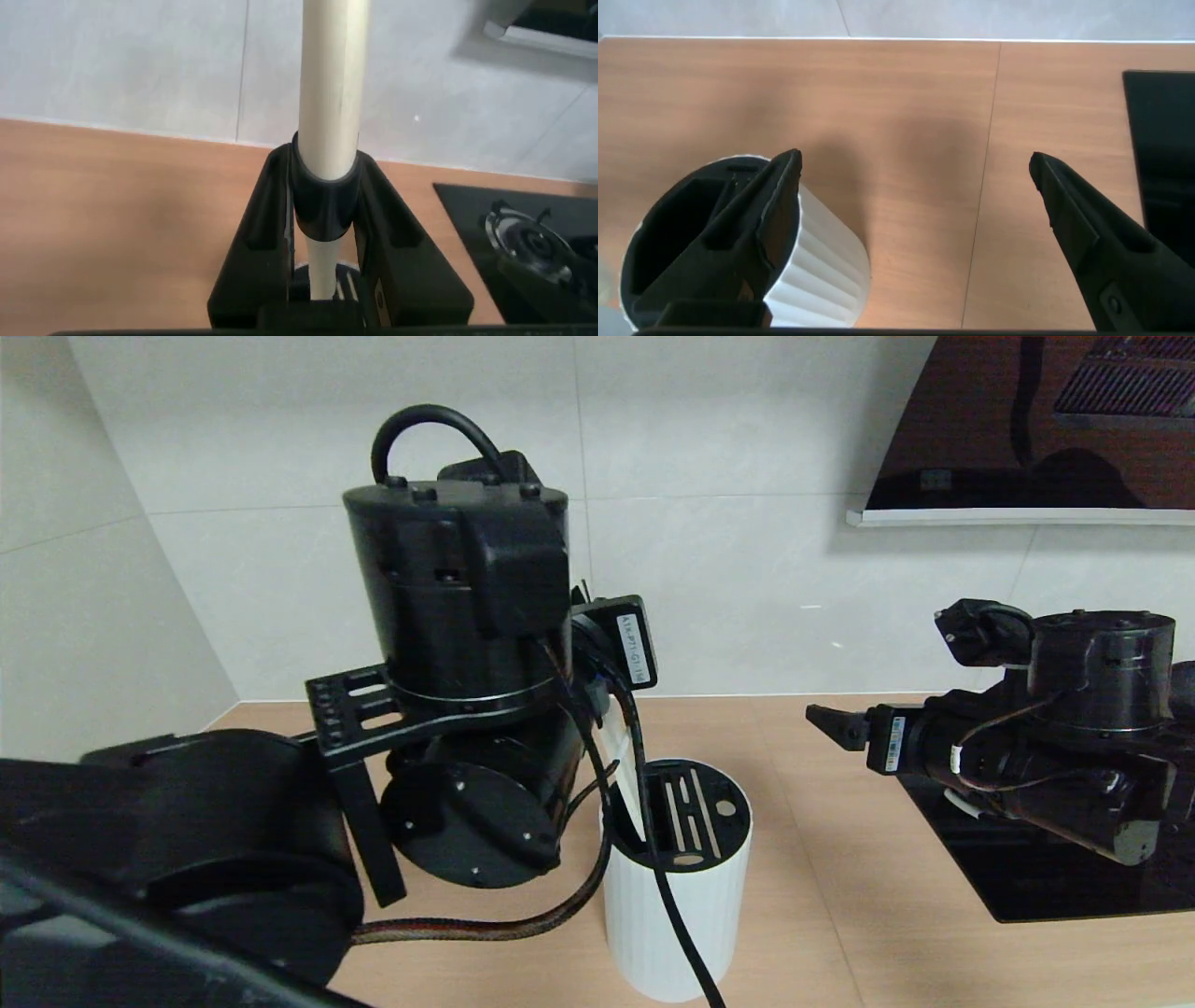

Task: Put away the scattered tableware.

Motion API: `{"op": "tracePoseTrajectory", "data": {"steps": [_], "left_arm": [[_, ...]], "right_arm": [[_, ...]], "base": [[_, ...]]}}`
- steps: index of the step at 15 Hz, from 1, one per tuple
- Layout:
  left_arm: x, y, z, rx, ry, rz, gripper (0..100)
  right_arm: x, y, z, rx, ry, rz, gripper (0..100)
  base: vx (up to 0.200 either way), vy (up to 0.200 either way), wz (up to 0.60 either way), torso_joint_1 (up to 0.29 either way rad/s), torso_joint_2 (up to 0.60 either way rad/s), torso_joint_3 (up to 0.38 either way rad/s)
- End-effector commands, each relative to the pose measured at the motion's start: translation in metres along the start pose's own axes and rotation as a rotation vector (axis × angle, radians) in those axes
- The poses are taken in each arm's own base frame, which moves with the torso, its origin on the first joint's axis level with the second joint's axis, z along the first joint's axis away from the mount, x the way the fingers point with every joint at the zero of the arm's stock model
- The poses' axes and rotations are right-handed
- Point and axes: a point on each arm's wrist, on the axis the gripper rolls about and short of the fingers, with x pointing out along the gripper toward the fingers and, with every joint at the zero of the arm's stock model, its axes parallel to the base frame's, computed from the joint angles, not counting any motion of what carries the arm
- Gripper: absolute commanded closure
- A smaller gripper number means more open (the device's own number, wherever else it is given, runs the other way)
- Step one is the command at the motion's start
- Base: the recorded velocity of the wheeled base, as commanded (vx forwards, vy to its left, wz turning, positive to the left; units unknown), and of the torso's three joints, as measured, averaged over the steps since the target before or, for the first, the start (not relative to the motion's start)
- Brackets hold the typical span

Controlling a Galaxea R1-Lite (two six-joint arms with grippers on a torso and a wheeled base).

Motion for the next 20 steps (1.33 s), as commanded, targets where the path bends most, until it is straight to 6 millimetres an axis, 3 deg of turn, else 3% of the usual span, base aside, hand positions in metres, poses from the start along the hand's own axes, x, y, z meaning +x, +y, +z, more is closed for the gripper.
{"op": "tracePoseTrajectory", "data": {"steps": [1, 6, 16, 20], "left_arm": [[0.007, -0.003, -0.02, 0.047, -0.003, -0.001, 100], [0.012, -0.007, -0.03, 0.066, -0.09, -0.018, 100], [0.015, -0.01, -0.046, 0.094, -0.075, -0.018, 100], [0.013, -0.012, -0.067, 0.133, -0.031, -0.029, 100]], "right_arm": [[0.002, 0.001, -0.002, -0.002, 0.009, 0.001, 0], [0.007, 0.001, -0.008, -0.007, 0.03, -0.001, 0], [0.008, 0.003, -0.009, -0.01, 0.036, 0.004, 0], [0.008, 0.003, -0.009, -0.008, 0.037, 0.003, 0]], "base": [[0.0, 0.0, 0.0, 0.0, 0.0, 0.0], [0.0, 0.0, 0.0, 0.0, 0.0, 0.0], [0.0, 0.0, 0.0, 0.0, 0.0, 0.0], [0.0, 0.0, 0.0, 0.0, 0.0, 0.0]]}}
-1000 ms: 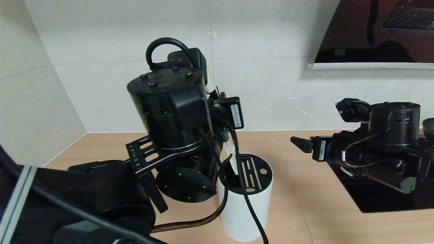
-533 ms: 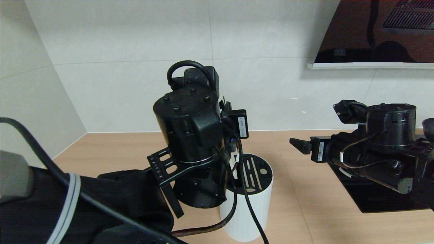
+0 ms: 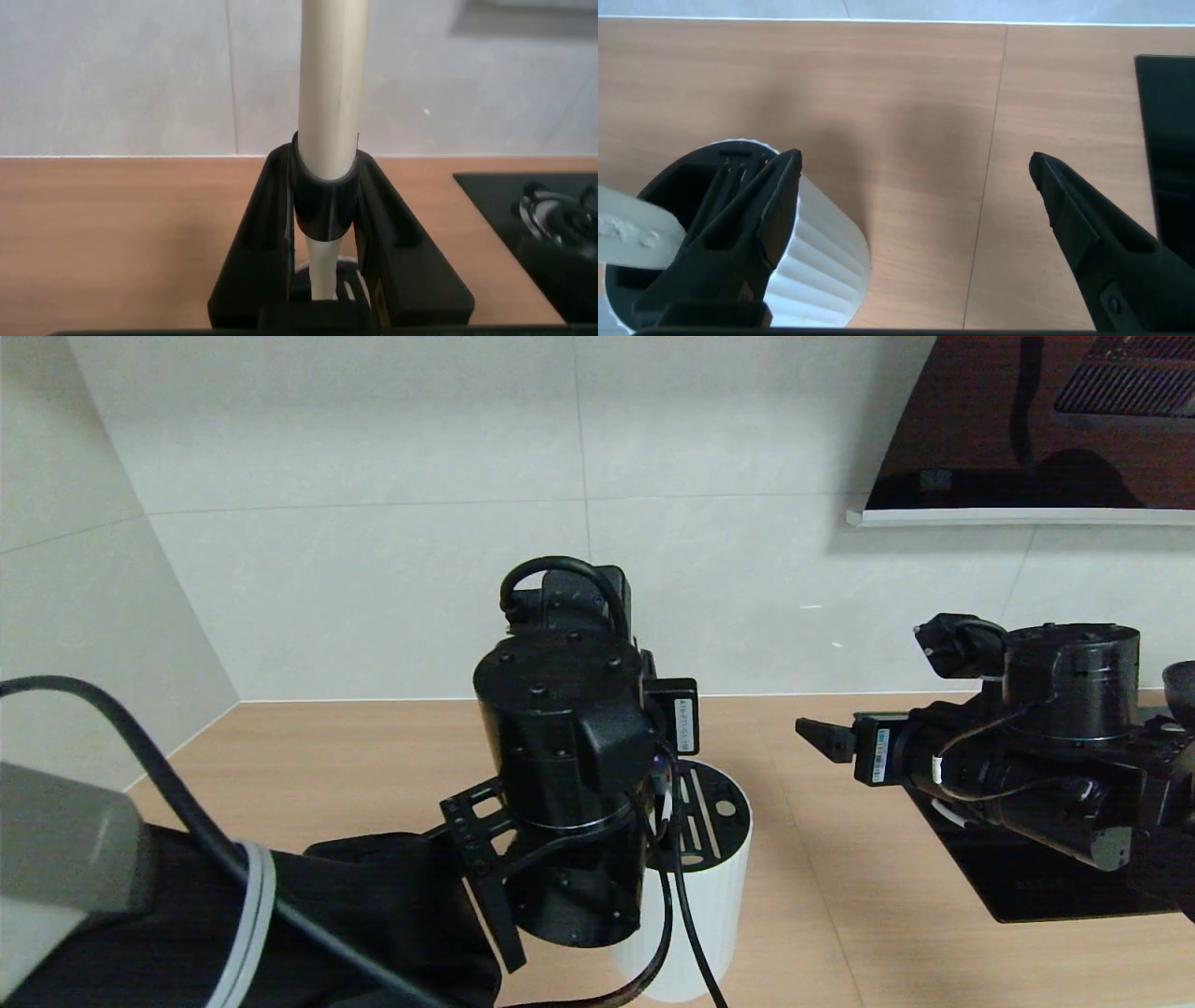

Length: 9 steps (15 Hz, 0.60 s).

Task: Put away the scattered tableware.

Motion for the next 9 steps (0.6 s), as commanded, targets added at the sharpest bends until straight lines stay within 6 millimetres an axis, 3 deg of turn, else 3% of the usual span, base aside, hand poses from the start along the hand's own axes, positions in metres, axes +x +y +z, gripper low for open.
{"op": "tracePoseTrajectory", "data": {"steps": [1, 9], "left_arm": [[0.001, -0.002, -0.011, 0.014, 0.019, -0.001, 100], [0.005, -0.007, -0.05, 0.044, 0.091, -0.002, 100]], "right_arm": [[0.001, 0.0, -0.001, -0.002, 0.004, -0.002, 0], [0.001, 0.0, -0.002, -0.003, 0.006, -0.001, 0]], "base": [[0.0, 0.0, 0.0, 0.0, 0.0, 0.0], [0.0, 0.0, 0.0, 0.0, 0.0, 0.0]]}}
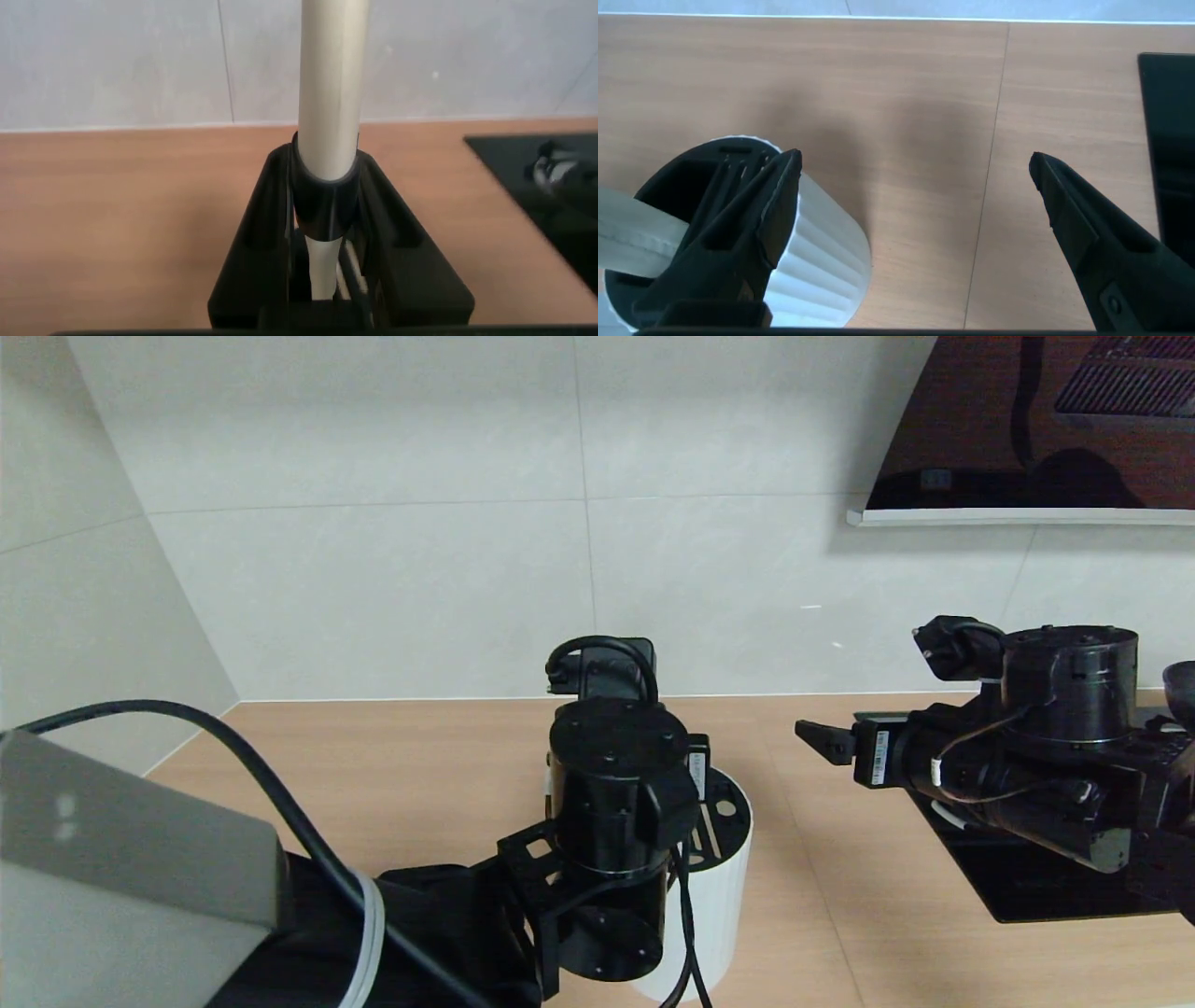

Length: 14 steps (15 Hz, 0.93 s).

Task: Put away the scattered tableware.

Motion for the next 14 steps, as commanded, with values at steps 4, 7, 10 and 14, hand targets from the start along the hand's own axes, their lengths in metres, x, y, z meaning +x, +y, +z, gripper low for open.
{"op": "tracePoseTrajectory", "data": {"steps": [4, 7, 10, 14], "left_arm": [[0.006, -0.003, -0.028, 0.047, 0.053, 0.007, 100], [0.008, -0.006, -0.042, 0.065, 0.077, 0.004, 100], [0.002, -0.008, -0.052, 0.089, 0.104, -0.027, 100], [0.001, -0.008, -0.053, 0.094, 0.11, -0.034, 100]], "right_arm": [[0.0, 0.0, -0.001, -0.002, 0.003, 0.0, 0], [0.003, 0.0, -0.003, -0.004, 0.014, -0.003, 0], [0.004, 0.0, -0.004, -0.005, 0.018, -0.002, 0], [0.004, 0.002, -0.005, -0.006, 0.021, 0.003, 0]], "base": [[0.0, 0.0, 0.0, 0.0, 0.0, 0.0], [0.0, 0.0, 0.0, 0.0, 0.0, 0.0], [0.0, 0.0, 0.0, 0.0, 0.0, 0.0], [0.0, 0.0, 0.0, 0.0, 0.0, 0.0]]}}
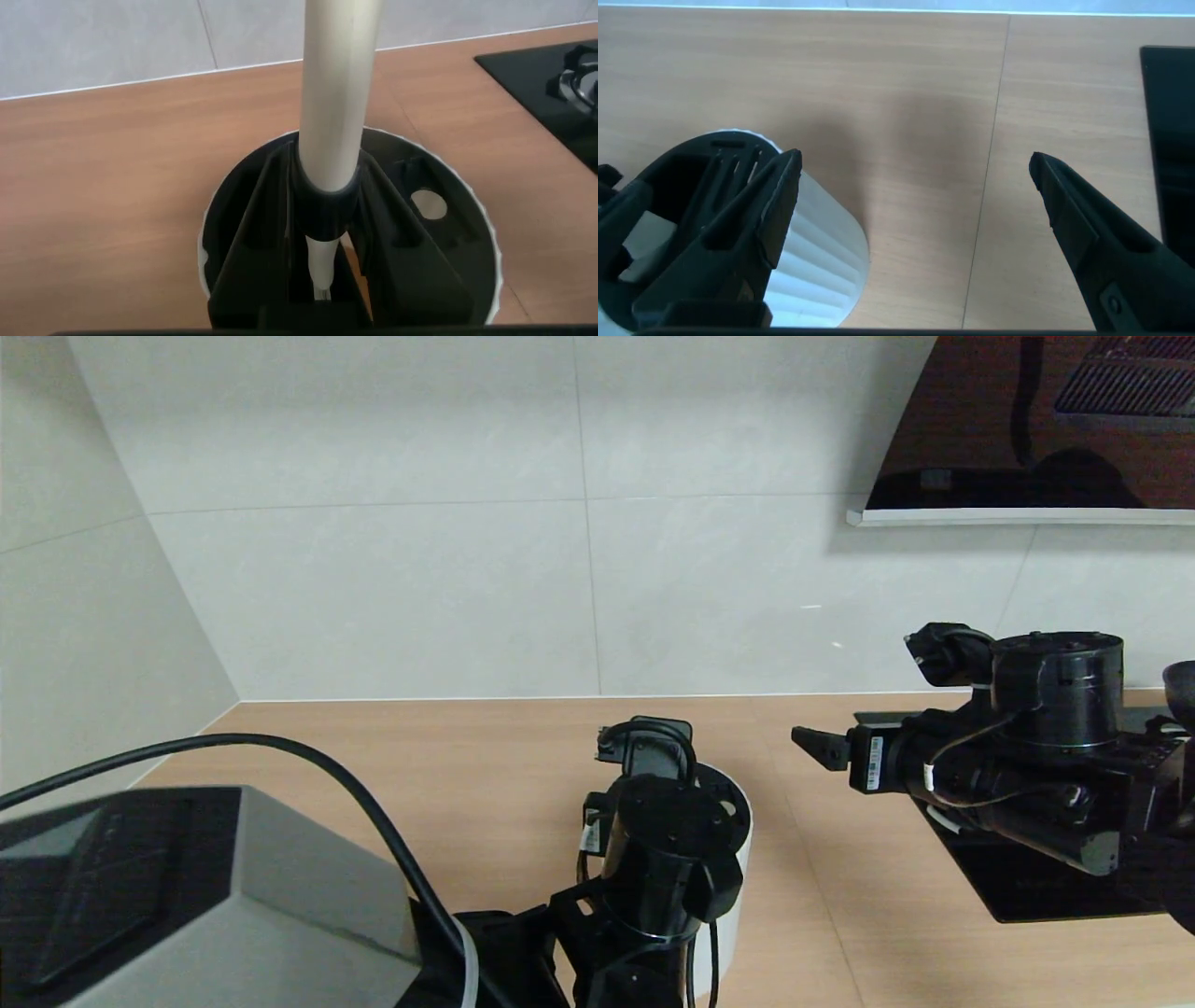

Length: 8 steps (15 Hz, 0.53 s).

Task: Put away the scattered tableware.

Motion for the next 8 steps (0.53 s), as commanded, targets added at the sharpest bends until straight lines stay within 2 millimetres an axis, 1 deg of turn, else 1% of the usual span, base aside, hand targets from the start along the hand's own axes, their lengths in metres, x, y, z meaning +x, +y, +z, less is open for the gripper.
{"op": "tracePoseTrajectory", "data": {"steps": [1, 5, 6, 8], "left_arm": [[0.0001, 0.0, -0.0011, 0.002, 0.002, 0.001, 100], [0.0001, 0.0, -0.0012, 0.003, 0.003, 0.001, 100], [0.0001, 0.0, -0.0012, 0.003, 0.003, 0.001, 0], [-0.0002, 0.0003, -0.001, 0.003, 0.003, 0.001, 0]], "right_arm": [[0.0003, 0.0016, -0.0007, -0.002, 0.002, 0.005, 0], [0.0, 0.0028, -0.0014, -0.004, 0.004, 0.009, 0], [0.0, 0.0028, -0.0014, -0.004, 0.004, 0.009, 0], [0.0, 0.0028, -0.0014, -0.004, 0.004, 0.009, 0]], "base": [[0.0, 0.0, 0.0, 0.0, 0.0, 0.0], [0.0, 0.0, 0.0, 0.0, 0.0, 0.0], [0.0, 0.0, 0.0, 0.0, 0.0, 0.0], [0.0, 0.0, 0.0, 0.0, 0.0, 0.0]]}}
